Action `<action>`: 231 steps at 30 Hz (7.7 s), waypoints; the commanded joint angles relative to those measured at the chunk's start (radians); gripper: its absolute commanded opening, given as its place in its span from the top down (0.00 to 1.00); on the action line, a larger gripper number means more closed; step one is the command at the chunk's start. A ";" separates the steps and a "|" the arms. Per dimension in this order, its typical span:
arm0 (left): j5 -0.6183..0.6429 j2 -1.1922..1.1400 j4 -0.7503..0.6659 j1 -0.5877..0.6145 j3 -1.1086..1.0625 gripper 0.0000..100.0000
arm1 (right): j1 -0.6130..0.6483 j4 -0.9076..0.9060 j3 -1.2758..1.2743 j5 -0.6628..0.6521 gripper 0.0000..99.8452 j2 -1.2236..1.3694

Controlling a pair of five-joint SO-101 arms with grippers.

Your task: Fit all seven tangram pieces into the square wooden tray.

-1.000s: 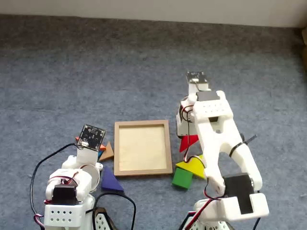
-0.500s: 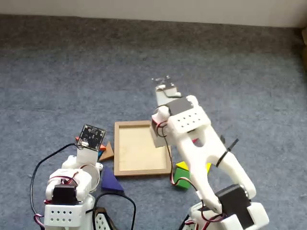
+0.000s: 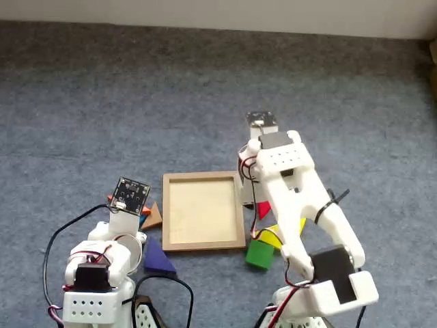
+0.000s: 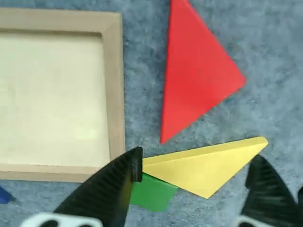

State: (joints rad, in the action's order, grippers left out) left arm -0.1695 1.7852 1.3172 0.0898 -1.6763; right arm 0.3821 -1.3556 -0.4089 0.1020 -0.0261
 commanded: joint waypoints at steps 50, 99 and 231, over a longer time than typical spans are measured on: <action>-0.008 0.031 0.005 0.008 -0.021 0.99 | -0.137 0.260 0.150 -0.239 0.59 0.234; -0.008 0.031 0.005 0.008 -0.021 0.99 | -0.119 0.332 0.041 -0.299 0.77 0.237; -0.008 0.031 0.005 0.008 -0.021 0.99 | -0.130 0.305 0.091 -0.342 0.77 0.234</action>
State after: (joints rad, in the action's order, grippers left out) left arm -0.1695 1.7852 1.3172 0.0898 -1.6763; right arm 0.2470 -1.0472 -0.3690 -0.2309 0.2209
